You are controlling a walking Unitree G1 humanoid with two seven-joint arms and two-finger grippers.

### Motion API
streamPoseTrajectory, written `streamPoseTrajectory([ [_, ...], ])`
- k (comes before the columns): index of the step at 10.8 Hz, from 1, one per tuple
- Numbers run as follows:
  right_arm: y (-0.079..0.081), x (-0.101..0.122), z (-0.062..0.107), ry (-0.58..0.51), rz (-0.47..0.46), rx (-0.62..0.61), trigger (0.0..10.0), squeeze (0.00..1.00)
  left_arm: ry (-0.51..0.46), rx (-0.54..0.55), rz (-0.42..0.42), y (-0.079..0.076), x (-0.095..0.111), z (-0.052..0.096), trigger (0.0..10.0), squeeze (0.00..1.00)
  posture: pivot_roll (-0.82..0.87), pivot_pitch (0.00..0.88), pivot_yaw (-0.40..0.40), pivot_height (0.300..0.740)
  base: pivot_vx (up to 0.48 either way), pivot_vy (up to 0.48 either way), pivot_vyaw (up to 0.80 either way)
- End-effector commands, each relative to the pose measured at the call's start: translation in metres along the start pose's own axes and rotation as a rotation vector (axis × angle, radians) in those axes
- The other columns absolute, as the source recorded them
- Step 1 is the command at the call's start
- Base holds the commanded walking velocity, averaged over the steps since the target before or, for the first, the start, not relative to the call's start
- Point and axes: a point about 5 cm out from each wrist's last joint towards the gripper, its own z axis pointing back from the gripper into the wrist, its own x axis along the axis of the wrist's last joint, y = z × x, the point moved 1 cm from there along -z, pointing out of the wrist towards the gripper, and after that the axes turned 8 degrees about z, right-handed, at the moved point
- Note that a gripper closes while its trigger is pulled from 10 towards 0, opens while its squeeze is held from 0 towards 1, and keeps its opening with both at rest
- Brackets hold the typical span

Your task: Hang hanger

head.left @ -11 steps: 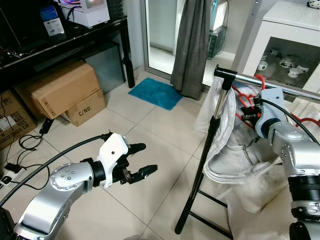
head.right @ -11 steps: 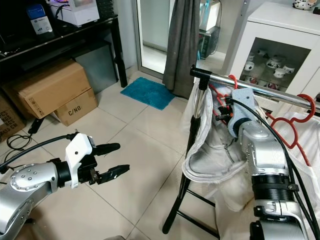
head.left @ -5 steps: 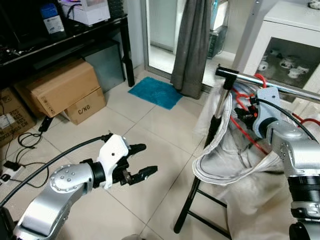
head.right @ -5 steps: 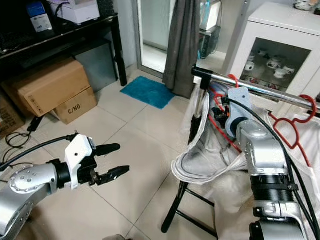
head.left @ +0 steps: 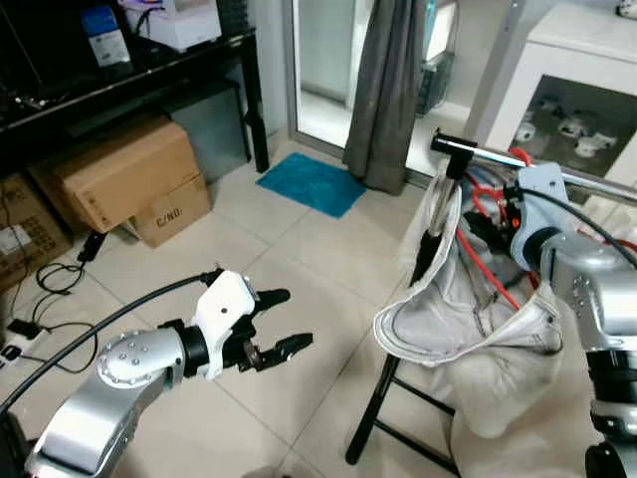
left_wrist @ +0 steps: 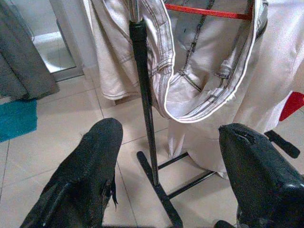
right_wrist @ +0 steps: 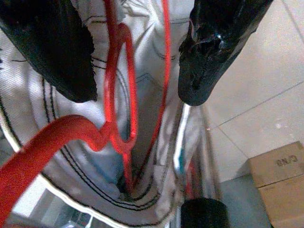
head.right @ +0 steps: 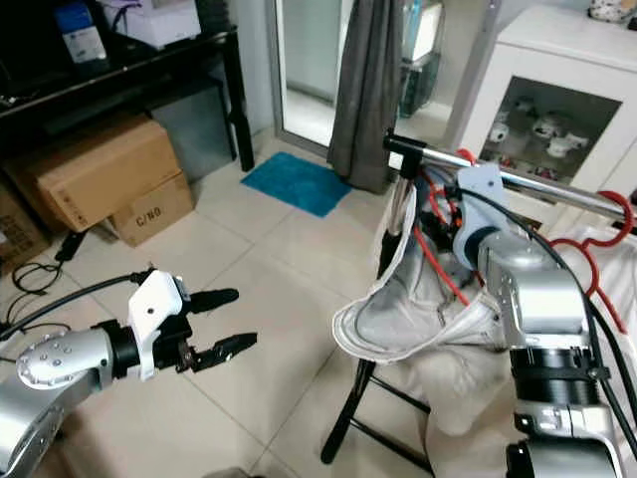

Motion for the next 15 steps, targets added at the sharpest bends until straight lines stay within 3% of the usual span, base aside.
streamPoseTrajectory([
  [1, -0.003, 0.002, 0.004, 0.0, -0.019, -0.001, 10.0, 0.0, 0.011, 0.0, -0.022, 0.0, 0.001, 0.0, 10.0, 0.0, 0.07, 0.0, 0.016, 0.74, 0.0, 0.0, 0.0],
  [5, -0.013, -0.001, 0.007, 0.06, -0.055, -0.039, 10.0, 0.0, -0.001, -0.004, -0.025, 0.0, 0.006, -0.003, 10.0, 0.0, 0.06, 0.0, 0.021, 0.74, 0.0, 0.0, 0.0],
  [6, -0.014, -0.002, 0.007, 0.063, -0.062, -0.042, 8.4, 0.0, -0.005, -0.006, -0.024, 0.001, 0.007, -0.003, 10.0, 0.0, 0.07, 0.0, 0.021, 0.74, 0.0, 0.0, 0.0],
  [7, -0.013, -0.002, 0.007, 0.061, -0.072, -0.038, 0.0, 0.0, -0.008, -0.007, -0.025, 0.001, 0.008, -0.003, 10.0, 0.0, 0.07, 0.0, 0.021, 0.74, 0.0, 0.0, 0.0],
  [15, -0.012, -0.005, 0.0, 0.069, -0.094, -0.032, 0.0, 0.0, -0.006, -0.015, -0.028, 0.001, 0.006, -0.003, 10.0, 0.0, 0.07, 0.0, 0.02, 0.74, 0.0, 0.0, 0.0],
])
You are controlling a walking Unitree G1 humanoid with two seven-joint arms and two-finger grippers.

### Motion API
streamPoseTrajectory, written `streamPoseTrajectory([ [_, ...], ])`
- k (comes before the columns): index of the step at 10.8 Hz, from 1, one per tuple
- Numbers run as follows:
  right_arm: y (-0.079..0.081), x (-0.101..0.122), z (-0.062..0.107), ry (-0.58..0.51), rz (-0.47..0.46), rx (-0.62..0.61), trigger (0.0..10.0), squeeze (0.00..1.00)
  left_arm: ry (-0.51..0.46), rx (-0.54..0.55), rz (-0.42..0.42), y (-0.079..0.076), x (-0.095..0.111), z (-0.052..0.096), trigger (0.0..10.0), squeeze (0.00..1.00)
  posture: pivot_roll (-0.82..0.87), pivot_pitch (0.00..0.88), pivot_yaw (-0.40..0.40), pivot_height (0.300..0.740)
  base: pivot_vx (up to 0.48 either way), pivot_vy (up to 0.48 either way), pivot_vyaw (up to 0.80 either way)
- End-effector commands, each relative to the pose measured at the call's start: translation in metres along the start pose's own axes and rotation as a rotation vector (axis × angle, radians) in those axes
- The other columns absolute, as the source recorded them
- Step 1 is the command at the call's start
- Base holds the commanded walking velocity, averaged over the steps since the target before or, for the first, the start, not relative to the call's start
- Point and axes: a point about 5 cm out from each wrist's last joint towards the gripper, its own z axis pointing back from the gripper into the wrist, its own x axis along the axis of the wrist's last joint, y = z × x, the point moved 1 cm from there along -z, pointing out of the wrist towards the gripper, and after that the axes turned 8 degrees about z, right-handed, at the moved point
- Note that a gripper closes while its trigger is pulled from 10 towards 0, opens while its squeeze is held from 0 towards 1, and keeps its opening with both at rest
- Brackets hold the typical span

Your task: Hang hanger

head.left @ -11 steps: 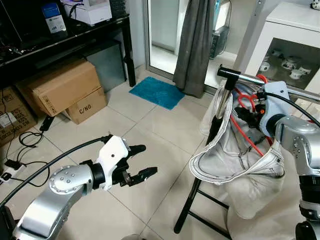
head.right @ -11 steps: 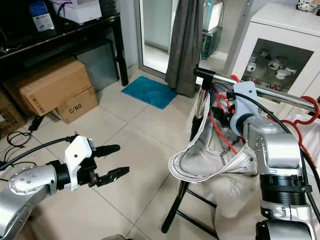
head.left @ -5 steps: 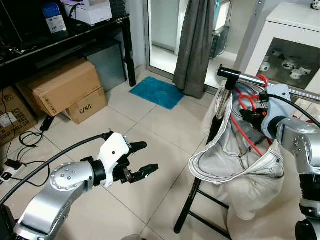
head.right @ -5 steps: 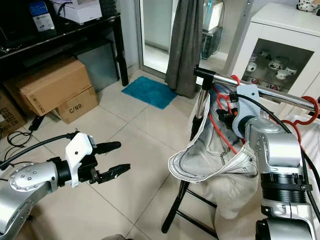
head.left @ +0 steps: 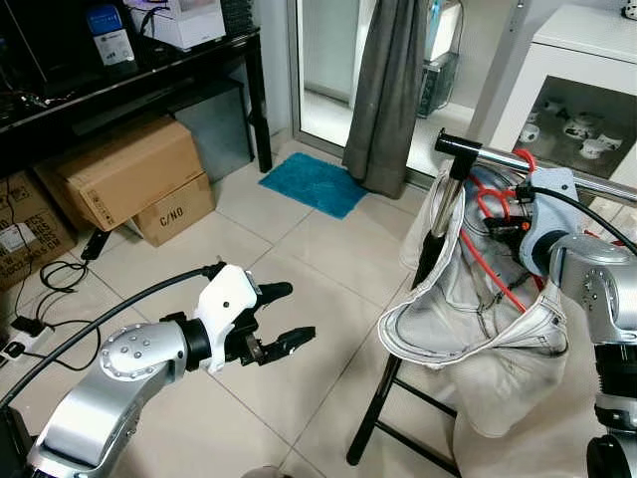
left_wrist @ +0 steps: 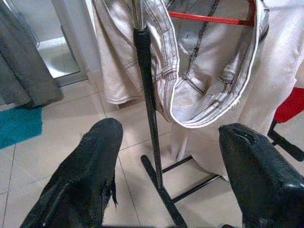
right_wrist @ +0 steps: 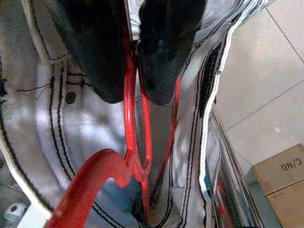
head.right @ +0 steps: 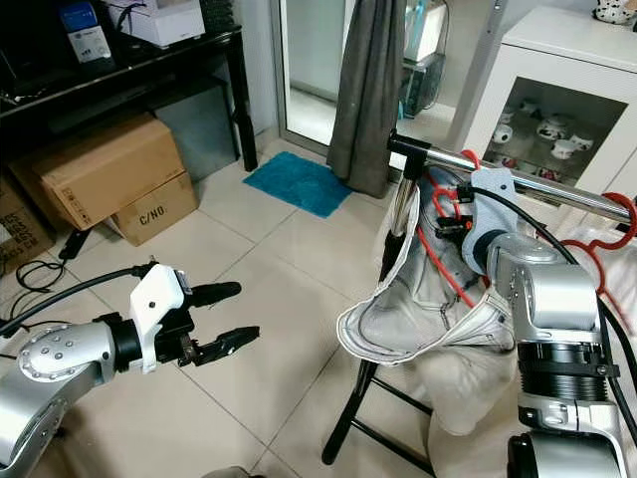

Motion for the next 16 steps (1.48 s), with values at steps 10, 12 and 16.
streamPoseTrajectory([
  [10, 0.009, 0.017, 0.012, -0.163, -0.002, -0.007, 0.0, 0.0, -0.063, 0.191, -0.001, 0.015, 0.007, -0.009, 10.0, 0.0, 0.07, 0.0, 0.027, 0.74, 0.0, 0.0, 0.0],
  [12, 0.006, 0.025, 0.027, -0.276, -0.04, -0.078, 0.0, 0.0, -0.089, 0.239, -0.001, 0.018, 0.008, -0.01, 10.0, 0.0, 0.06, 0.0, 0.035, 0.74, 0.0, 0.0, 0.0],
  [16, 0.045, -0.027, 0.035, -0.179, -0.068, 0.002, 0.0, 0.0, -0.087, 0.262, 0.041, 0.013, -0.001, -0.012, 10.0, 0.0, 0.06, 0.0, 0.024, 0.74, 0.0, 0.0, 0.0],
])
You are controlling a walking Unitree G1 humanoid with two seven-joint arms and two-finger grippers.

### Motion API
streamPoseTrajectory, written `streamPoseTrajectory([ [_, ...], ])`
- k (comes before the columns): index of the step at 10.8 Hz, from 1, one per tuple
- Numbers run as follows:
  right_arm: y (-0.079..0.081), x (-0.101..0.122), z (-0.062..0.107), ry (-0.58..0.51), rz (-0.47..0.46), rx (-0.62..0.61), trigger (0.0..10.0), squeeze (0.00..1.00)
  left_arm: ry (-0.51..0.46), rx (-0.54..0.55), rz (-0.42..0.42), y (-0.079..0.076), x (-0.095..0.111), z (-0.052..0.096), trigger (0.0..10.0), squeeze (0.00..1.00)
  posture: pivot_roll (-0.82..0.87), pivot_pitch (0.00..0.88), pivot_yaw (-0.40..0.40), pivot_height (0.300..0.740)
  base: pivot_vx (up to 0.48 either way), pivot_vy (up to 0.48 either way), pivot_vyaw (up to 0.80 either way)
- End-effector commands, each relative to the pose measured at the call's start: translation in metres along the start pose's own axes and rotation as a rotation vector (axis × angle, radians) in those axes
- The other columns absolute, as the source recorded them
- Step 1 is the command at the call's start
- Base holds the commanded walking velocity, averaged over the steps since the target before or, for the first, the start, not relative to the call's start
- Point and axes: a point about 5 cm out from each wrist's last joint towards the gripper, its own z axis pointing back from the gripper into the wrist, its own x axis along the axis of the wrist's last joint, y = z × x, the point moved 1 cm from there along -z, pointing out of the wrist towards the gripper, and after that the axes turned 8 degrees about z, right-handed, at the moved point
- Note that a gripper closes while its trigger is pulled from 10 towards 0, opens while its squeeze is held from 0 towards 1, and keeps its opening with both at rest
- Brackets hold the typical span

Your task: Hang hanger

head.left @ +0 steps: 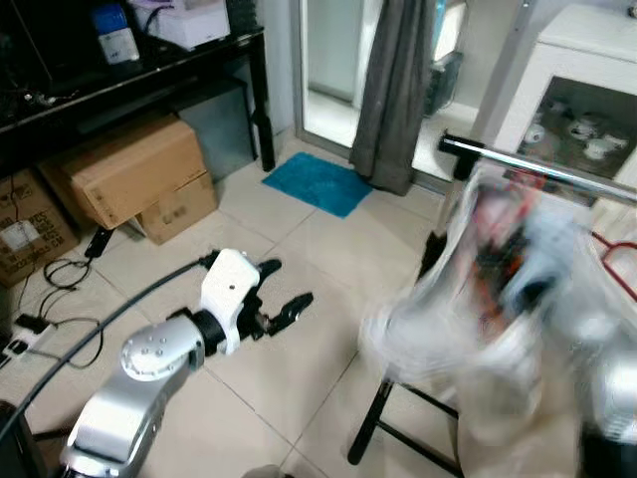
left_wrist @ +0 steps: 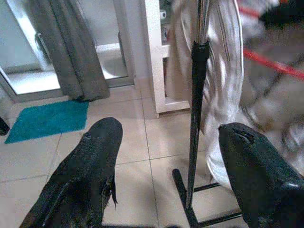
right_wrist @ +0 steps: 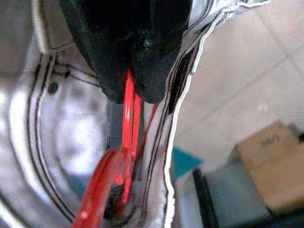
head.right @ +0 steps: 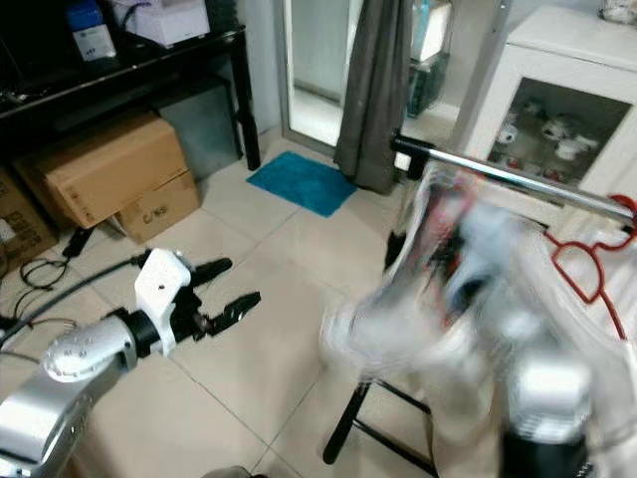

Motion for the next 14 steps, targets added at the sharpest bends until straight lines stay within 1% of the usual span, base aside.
streamPoseTrajectory([
  [1, 0.005, 0.016, 0.003, -0.08, 0.03, 0.003, 0.0, 0.0, 0.012, 0.026, -0.009, 0.004, -0.002, 0.003, 10.0, 0.0, 0.06, 0.0, 0.021, 0.74, 0.0, 0.0, 0.0],
  [3, 0.013, 0.009, 0.002, -0.107, 0.008, -0.013, 0.0, 0.0, 0.016, 0.048, -0.007, 0.007, -0.004, 0.006, 10.0, 0.0, 0.07, 0.0, 0.018, 0.74, 0.0, 0.0, 0.0],
  [6, 0.023, 0.004, 0.001, -0.103, 0.001, 0.014, 0.0, 0.0, 0.019, 0.041, -0.001, 0.003, -0.007, 0.004, 10.0, 0.0, 0.06, 0.0, 0.021, 0.74, 0.0, 0.0, 0.0],
  [8, 0.035, 0.001, 0.0, -0.101, 0.003, 0.054, 0.0, 0.0, 0.019, 0.048, 0.014, 0.004, -0.009, 0.005, 10.0, 0.0, 0.06, 0.0, 0.01, 0.74, -0.247, 0.0, 0.0],
  [12, 0.041, 0.0, -0.005, -0.104, 0.018, 0.094, 0.0, 0.0, 0.018, 0.078, 0.032, 0.007, -0.013, 0.01, 10.0, 0.0, 0.08, 0.0, -0.014, 0.74, -0.245, 0.0, 0.0],
  [14, 0.042, 0.002, -0.005, -0.109, 0.025, 0.102, 0.0, 0.0, 0.017, 0.079, 0.029, 0.007, -0.013, 0.009, 10.0, 0.0, 0.08, 0.0, -0.017, 0.74, -0.122, 0.0, 0.0],
])
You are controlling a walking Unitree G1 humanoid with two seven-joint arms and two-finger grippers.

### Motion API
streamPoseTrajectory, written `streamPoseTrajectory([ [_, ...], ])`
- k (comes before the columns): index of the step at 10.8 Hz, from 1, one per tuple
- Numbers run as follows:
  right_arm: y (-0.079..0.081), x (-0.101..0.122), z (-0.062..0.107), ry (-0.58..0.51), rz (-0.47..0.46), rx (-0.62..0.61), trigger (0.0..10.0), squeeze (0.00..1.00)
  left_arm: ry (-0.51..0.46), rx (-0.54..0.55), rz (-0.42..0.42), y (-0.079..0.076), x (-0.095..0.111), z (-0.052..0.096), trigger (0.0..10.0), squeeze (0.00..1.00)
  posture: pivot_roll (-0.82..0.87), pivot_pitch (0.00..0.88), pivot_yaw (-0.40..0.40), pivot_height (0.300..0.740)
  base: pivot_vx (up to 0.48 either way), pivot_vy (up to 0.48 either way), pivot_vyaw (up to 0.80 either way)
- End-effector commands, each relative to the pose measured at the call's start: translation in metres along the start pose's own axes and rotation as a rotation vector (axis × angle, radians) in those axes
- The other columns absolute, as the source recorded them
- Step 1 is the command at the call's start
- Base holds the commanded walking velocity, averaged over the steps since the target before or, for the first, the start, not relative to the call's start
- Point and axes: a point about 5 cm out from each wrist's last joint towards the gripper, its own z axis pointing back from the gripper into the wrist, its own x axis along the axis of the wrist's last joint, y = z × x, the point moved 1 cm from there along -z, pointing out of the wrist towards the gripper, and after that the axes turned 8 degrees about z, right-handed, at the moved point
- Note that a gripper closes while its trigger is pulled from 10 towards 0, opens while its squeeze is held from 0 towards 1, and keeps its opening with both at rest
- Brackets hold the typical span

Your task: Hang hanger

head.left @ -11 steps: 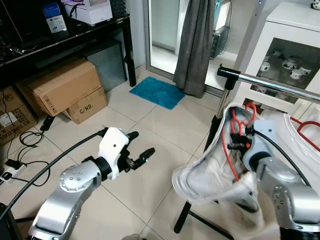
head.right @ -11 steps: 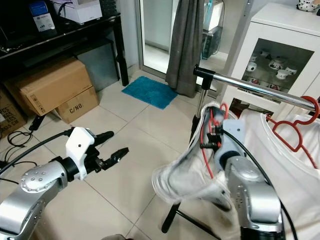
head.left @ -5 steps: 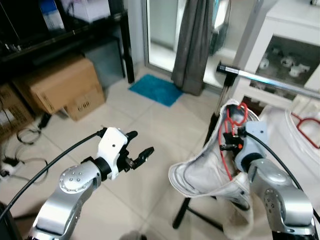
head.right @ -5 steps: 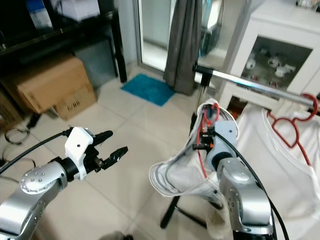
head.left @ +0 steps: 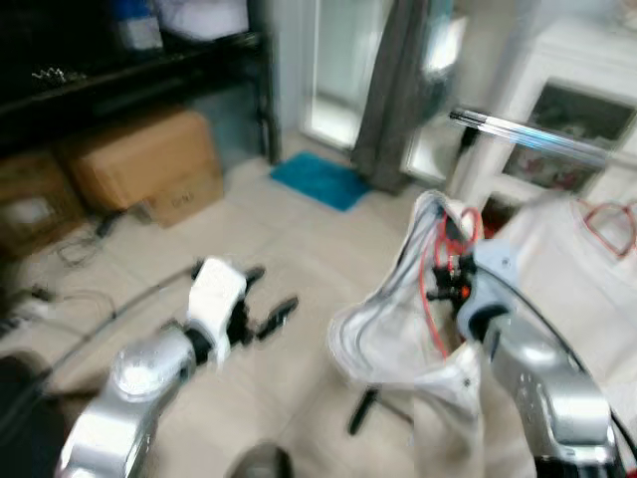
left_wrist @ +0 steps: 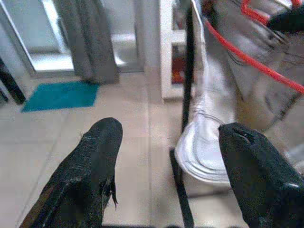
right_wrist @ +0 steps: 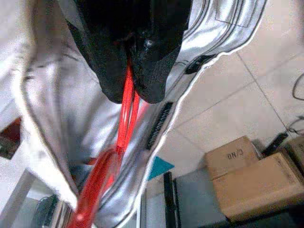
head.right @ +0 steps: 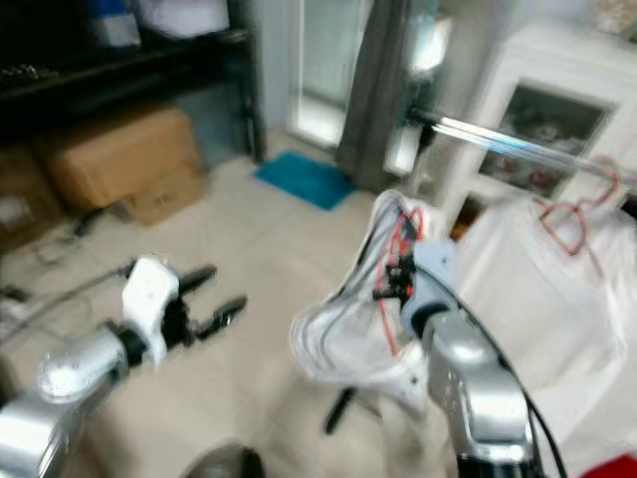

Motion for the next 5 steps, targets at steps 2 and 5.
streamPoseTrajectory([
  [2, 0.005, 0.019, -0.002, -0.083, 0.024, 0.048, 0.0, 0.0, -0.026, 0.003, -0.058, 0.006, 0.013, -0.003, 10.0, 0.0, 0.1, 0.0, -0.023, 0.74, 0.0, 0.0, 0.0],
  [5, 0.005, 0.028, -0.002, -0.111, 0.021, 0.058, 0.0, 0.0, -0.032, -0.021, -0.078, 0.008, 0.019, -0.008, 10.0, 0.0, 0.07, 0.0, 0.014, 0.74, 0.0, 0.0, 0.0],
])
